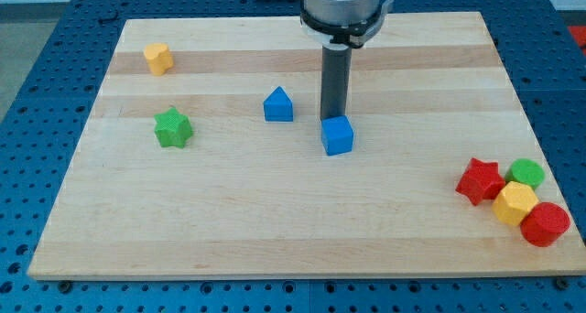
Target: Push blue cube towards red star
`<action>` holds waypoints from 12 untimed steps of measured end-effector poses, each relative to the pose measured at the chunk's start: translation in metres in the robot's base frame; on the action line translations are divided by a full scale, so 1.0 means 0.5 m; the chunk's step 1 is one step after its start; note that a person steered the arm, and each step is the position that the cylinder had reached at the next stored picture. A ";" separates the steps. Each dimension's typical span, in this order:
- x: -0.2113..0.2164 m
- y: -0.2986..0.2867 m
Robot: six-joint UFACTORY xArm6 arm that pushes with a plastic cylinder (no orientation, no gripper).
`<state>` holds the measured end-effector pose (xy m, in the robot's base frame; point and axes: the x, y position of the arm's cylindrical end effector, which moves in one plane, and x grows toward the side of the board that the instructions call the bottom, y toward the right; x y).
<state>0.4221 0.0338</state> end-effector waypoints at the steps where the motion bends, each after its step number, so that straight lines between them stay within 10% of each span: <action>1: 0.039 0.000; 12: 0.180 0.045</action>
<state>0.5118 0.0564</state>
